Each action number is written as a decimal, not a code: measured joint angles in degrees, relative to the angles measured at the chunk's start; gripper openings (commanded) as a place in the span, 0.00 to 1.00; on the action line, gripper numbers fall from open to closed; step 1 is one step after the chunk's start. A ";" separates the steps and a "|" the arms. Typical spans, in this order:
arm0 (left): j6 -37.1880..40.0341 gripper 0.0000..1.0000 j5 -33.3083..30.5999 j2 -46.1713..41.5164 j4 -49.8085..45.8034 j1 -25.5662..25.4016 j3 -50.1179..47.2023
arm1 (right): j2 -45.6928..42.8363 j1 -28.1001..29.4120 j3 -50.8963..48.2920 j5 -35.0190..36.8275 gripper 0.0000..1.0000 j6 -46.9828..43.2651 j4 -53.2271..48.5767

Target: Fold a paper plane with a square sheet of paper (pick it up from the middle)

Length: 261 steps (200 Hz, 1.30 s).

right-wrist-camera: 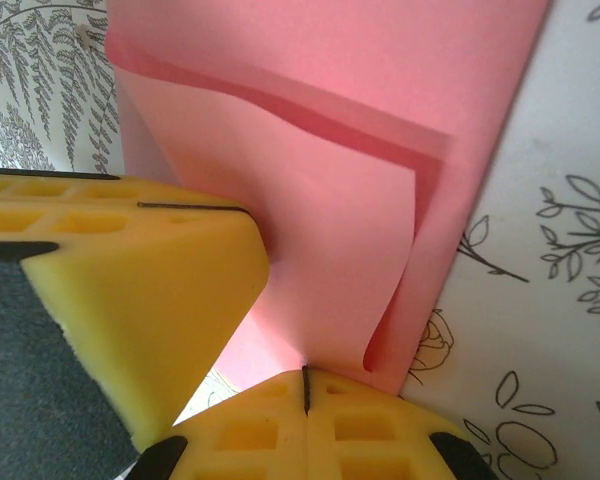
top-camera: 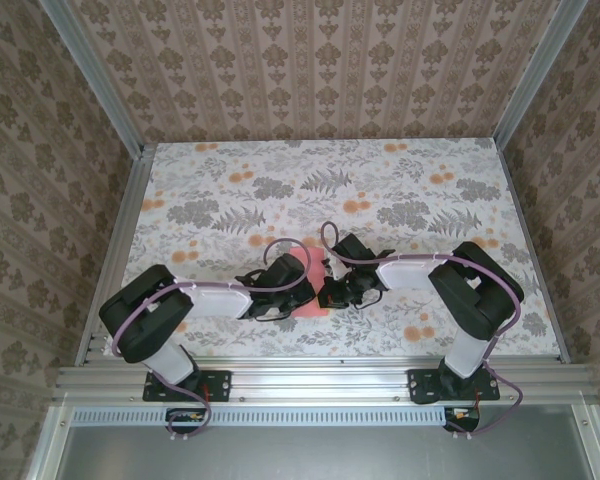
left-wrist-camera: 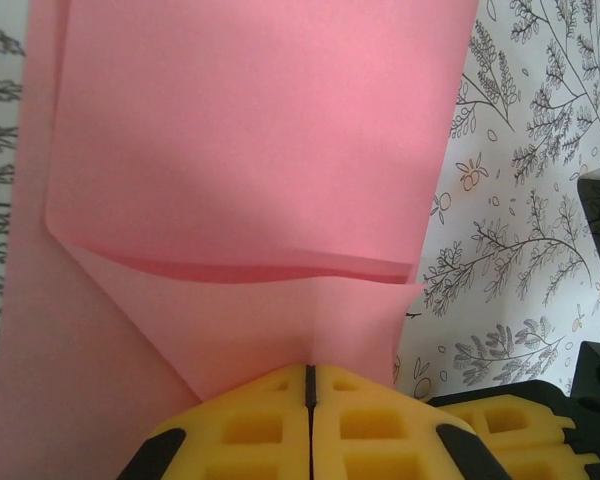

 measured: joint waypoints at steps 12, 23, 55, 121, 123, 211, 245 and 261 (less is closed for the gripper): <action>-0.35 0.08 0.00 0.00 0.63 -0.02 -0.31 | 0.00 -0.02 0.00 0.00 0.03 0.02 0.00; -0.70 0.09 0.02 0.00 0.79 -0.02 -0.39 | 0.00 -0.04 0.00 0.00 0.03 0.02 0.00; -1.55 0.09 0.00 -0.02 0.70 -0.20 -0.39 | 0.00 -0.07 0.00 0.00 0.02 0.02 -0.02; -3.21 0.08 -0.42 0.00 2.97 0.13 -1.90 | -0.02 -0.07 0.00 0.24 0.01 -0.02 -0.13; -3.26 0.08 -0.42 0.00 3.02 0.17 -1.92 | -0.02 -0.07 0.00 0.24 0.01 -0.02 -0.15; -2.73 0.09 0.20 -0.94 1.84 4.90 -2.32 | -0.26 -0.07 0.00 0.90 0.00 -1.20 -0.50; -1.53 0.09 1.44 -0.92 1.81 6.88 -2.32 | -0.28 -0.07 -0.09 0.90 0.00 -1.55 -0.46; -1.18 0.09 1.79 -0.92 1.92 8.17 -2.40 | -0.37 -0.07 -0.15 0.94 0.00 -1.55 -0.46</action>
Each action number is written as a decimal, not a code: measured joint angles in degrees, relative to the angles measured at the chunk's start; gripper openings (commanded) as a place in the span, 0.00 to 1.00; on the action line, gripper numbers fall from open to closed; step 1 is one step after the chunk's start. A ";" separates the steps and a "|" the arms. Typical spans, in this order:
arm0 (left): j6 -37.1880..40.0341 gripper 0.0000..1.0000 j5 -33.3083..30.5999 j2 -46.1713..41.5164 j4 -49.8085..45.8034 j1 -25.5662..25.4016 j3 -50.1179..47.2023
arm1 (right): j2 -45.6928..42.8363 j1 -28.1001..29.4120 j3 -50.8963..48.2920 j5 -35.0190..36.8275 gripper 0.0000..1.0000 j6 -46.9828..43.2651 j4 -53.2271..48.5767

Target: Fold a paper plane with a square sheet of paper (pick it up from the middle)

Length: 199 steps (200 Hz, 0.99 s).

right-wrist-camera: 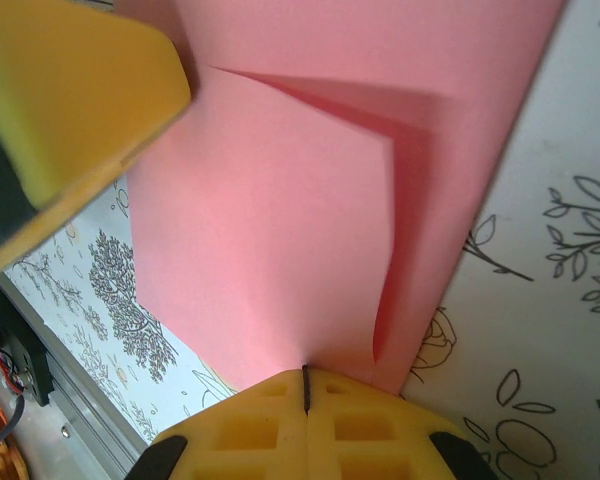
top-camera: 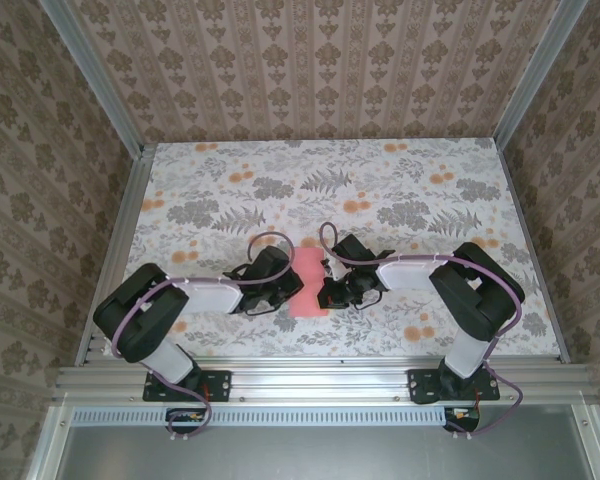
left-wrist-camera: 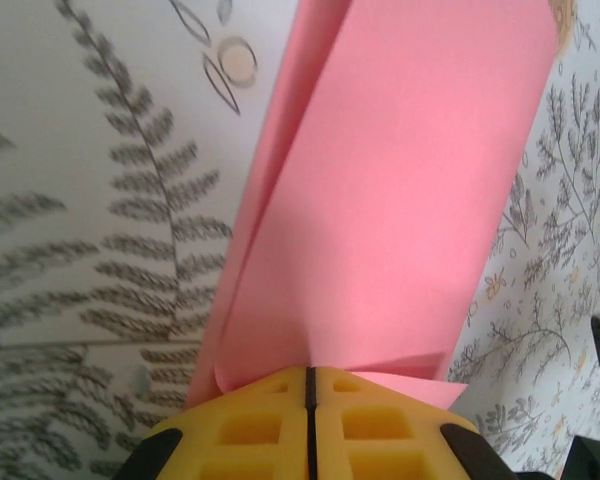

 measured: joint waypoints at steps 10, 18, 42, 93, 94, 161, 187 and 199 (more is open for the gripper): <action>0.31 0.09 0.46 0.00 0.28 0.70 -0.22 | -0.04 0.00 0.00 0.04 0.00 0.00 0.00; 0.52 0.09 1.01 -0.02 0.57 1.16 -0.46 | -0.11 0.00 -0.02 0.20 0.00 0.00 0.00; 1.20 0.09 1.97 -0.52 1.57 2.60 -1.53 | -0.17 -0.22 -0.04 0.59 0.00 0.00 0.07; 4.63 0.13 3.10 -2.49 0.28 8.07 -2.64 | -0.28 -0.33 -0.11 0.59 0.00 0.02 0.09; 4.76 0.13 3.10 -2.67 0.04 8.17 -2.64 | -0.28 -0.33 -0.11 0.59 0.00 0.02 0.04; 8.52 0.15 2.05 -13.57 -9.33 4.85 -0.63 | -0.39 -0.42 -0.09 0.57 0.01 0.02 -0.28; 8.94 0.14 2.49 -12.68 -9.60 1.53 1.46 | -0.39 -0.44 0.04 0.55 0.01 0.02 -0.66; 8.98 0.13 2.84 -10.93 -9.11 0.70 1.84 | -0.44 -0.46 0.07 0.52 0.02 0.02 -0.72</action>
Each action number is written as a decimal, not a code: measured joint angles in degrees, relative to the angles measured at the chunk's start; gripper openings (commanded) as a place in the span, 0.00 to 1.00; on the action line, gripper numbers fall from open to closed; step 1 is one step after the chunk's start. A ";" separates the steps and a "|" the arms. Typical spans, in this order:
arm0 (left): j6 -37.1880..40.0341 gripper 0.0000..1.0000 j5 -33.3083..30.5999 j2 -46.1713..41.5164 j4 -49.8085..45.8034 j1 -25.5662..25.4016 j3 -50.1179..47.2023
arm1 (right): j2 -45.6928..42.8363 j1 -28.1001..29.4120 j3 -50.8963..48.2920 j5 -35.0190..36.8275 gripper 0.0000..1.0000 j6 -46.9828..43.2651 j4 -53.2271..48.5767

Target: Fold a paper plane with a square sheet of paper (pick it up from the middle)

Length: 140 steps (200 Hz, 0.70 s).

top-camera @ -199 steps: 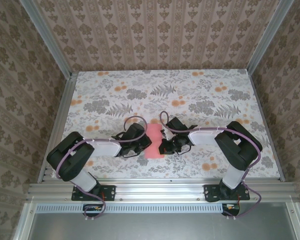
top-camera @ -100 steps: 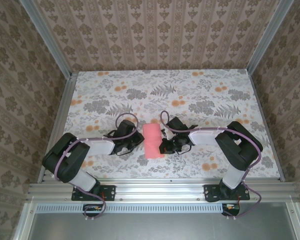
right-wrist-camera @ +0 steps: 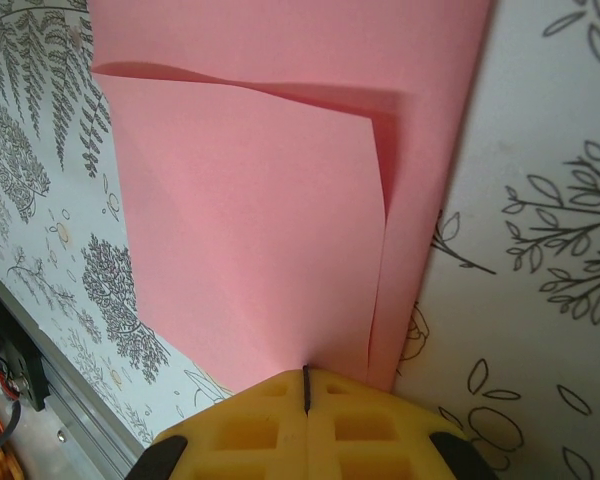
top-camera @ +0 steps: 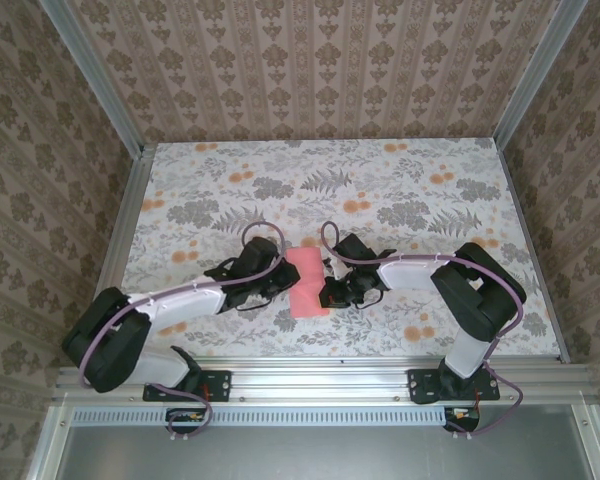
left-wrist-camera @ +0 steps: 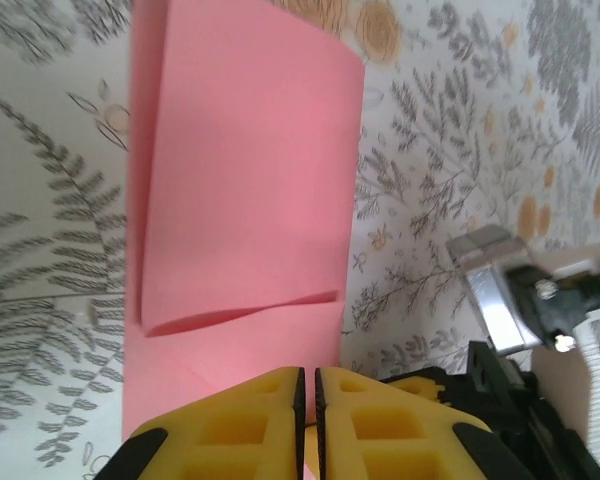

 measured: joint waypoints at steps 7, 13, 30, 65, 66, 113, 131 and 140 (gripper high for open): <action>-0.02 0.13 0.20 1.25 0.31 -0.24 0.00 | -0.07 -0.02 0.00 -0.02 0.03 0.00 -0.17; -0.02 0.13 0.31 2.45 0.39 -0.24 0.00 | -0.15 -0.02 0.02 -0.04 0.03 0.00 -0.39; -0.02 0.13 0.50 5.97 0.42 -0.22 0.04 | -0.39 -0.02 0.13 -0.04 0.04 -0.02 -1.18; -0.04 0.11 1.38 11.47 1.53 -0.24 2.27 | -1.33 -0.02 0.35 -0.50 0.06 0.00 -3.50; -0.04 0.11 1.38 11.52 1.53 -0.24 2.34 | -1.36 -0.02 0.37 -0.52 0.06 0.00 -3.52; -0.57 0.10 1.14 12.20 1.77 -0.24 2.58 | -2.73 -0.02 2.84 -3.08 0.09 0.26 -3.69; -0.70 0.10 1.07 12.20 1.81 -0.24 2.54 | -2.71 0.00 4.17 -3.41 0.09 0.50 -3.41; -0.70 0.10 0.96 12.13 1.79 -0.24 2.54 | -2.47 0.00 4.90 -3.50 0.09 0.66 -3.34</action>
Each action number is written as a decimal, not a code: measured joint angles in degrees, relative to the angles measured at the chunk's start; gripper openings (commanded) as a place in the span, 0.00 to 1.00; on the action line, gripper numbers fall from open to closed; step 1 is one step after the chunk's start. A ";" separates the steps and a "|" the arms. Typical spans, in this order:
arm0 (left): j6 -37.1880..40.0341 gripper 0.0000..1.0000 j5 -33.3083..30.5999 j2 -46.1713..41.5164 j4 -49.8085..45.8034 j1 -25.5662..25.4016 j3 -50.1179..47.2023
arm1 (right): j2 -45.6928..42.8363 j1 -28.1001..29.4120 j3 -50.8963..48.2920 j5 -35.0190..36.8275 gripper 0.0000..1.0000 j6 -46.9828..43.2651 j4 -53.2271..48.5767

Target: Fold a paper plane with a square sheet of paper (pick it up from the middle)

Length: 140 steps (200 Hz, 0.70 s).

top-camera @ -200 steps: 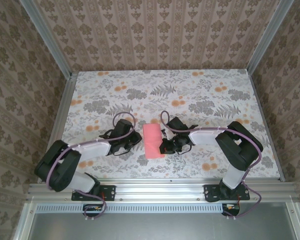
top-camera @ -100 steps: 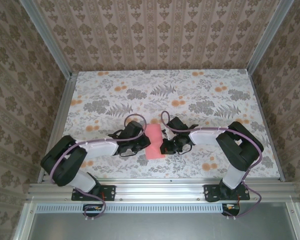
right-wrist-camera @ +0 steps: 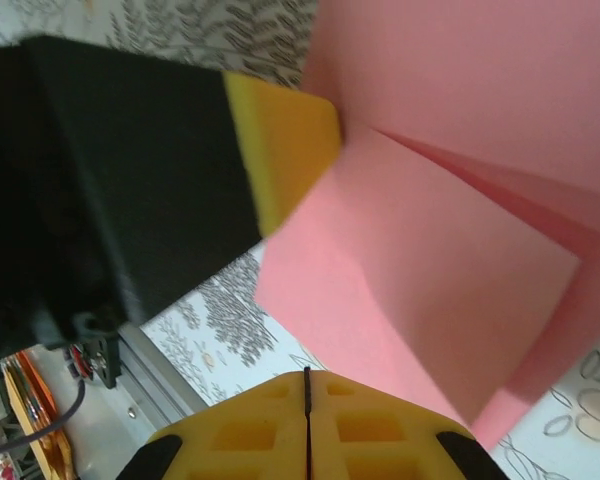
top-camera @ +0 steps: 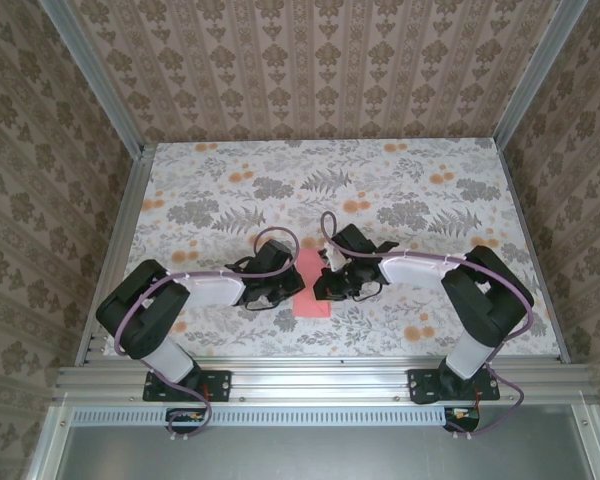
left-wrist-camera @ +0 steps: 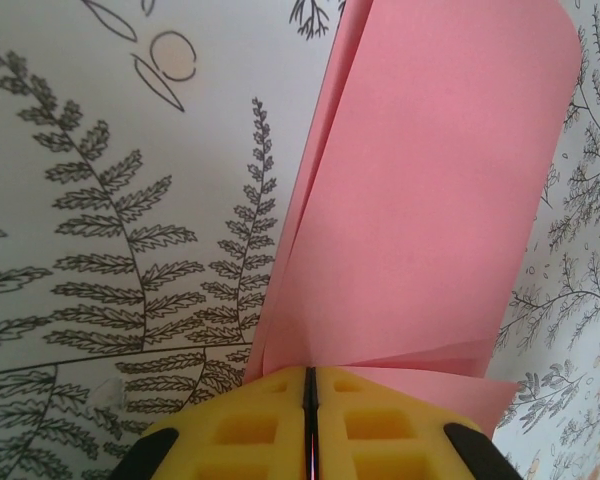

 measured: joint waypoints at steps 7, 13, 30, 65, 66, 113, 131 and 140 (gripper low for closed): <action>0.00 0.10 -0.04 -0.02 -0.09 0.00 0.00 | 0.39 0.00 0.66 -0.04 0.09 0.07 -0.02; 0.00 0.10 -0.04 -0.02 -0.11 0.00 0.00 | 0.94 0.13 1.20 -0.11 0.09 0.22 0.07; 0.00 0.10 -0.04 -0.02 -0.11 0.00 0.00 | 2.64 0.28 2.38 -0.11 0.09 0.46 0.17; 0.00 0.10 -0.04 -0.02 -0.11 0.00 0.00 | 6.10 0.70 3.02 -0.13 0.09 0.44 -0.09; 0.02 0.10 -0.04 -0.02 -0.11 0.00 0.00 | 6.14 0.72 3.02 -0.13 0.09 0.44 -0.11; 0.02 0.10 -0.04 -0.02 -0.13 0.00 0.00 | 8.85 0.92 3.91 0.92 0.09 -1.36 -3.69; 0.00 0.10 -0.07 -0.02 -0.15 0.00 0.00 | 9.29 0.92 4.61 0.90 0.08 -2.08 -4.61; 0.00 0.10 -0.07 -0.02 -0.15 0.00 0.00 | 9.29 0.92 4.61 0.79 0.09 -2.23 -4.61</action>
